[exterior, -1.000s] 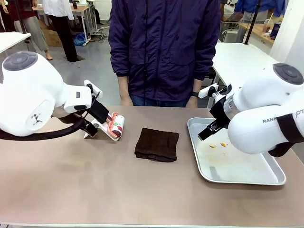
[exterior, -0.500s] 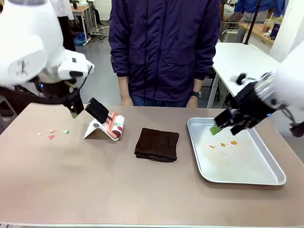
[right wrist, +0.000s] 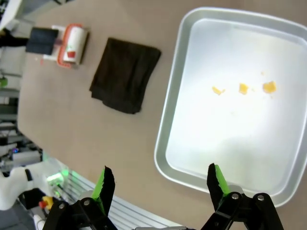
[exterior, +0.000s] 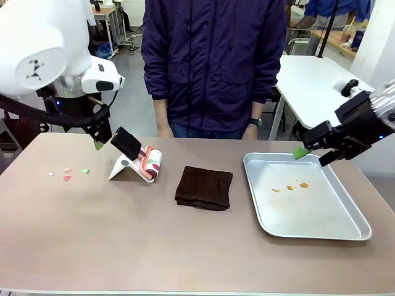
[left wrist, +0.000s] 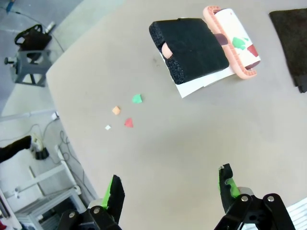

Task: Clean the surface of the table.
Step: Hold the Lint Roller with your left hand and the towel with your right hand.

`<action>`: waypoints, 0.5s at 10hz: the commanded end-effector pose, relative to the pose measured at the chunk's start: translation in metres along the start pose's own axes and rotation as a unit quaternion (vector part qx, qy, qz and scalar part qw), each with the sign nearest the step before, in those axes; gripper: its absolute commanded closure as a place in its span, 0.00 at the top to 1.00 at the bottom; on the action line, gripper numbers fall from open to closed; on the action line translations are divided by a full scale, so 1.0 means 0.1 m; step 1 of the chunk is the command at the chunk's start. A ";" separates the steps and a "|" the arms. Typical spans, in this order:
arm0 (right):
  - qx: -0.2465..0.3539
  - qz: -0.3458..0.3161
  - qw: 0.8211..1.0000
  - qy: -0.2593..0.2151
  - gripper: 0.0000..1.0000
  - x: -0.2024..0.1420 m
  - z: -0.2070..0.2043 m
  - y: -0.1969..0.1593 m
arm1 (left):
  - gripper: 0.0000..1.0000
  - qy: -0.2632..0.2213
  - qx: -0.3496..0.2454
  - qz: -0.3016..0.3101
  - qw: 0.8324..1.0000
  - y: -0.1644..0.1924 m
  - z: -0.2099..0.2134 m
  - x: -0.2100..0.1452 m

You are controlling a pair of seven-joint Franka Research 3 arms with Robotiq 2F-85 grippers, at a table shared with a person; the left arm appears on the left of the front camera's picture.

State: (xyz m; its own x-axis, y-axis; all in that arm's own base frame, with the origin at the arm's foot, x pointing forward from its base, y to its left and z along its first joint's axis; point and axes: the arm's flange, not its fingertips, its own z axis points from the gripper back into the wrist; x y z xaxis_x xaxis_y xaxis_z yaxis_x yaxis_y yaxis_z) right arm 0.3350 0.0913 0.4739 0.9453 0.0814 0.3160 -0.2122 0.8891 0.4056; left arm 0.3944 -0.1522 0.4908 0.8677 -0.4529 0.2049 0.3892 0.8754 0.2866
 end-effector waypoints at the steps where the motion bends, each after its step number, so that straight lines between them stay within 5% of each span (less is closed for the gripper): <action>1: 0.010 0.012 1.000 0.007 1.00 0.01 -0.07 0.06 | 1.00 -0.011 0.003 -0.010 1.000 0.05 -0.04 -0.06; 5: 0.010 0.012 1.000 0.007 1.00 0.01 -0.07 0.06 | 1.00 -0.011 0.003 -0.010 1.000 0.05 -0.04 -0.06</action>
State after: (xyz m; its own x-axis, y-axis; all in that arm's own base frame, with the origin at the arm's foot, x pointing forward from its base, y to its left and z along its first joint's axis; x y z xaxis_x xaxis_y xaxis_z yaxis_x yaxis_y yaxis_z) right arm 0.3337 0.1011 0.4701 0.9450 0.1078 0.3086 -0.2288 0.8925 0.3888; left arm 0.3940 -0.1504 0.4873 0.8606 -0.4636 0.2110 0.3984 0.8708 0.2881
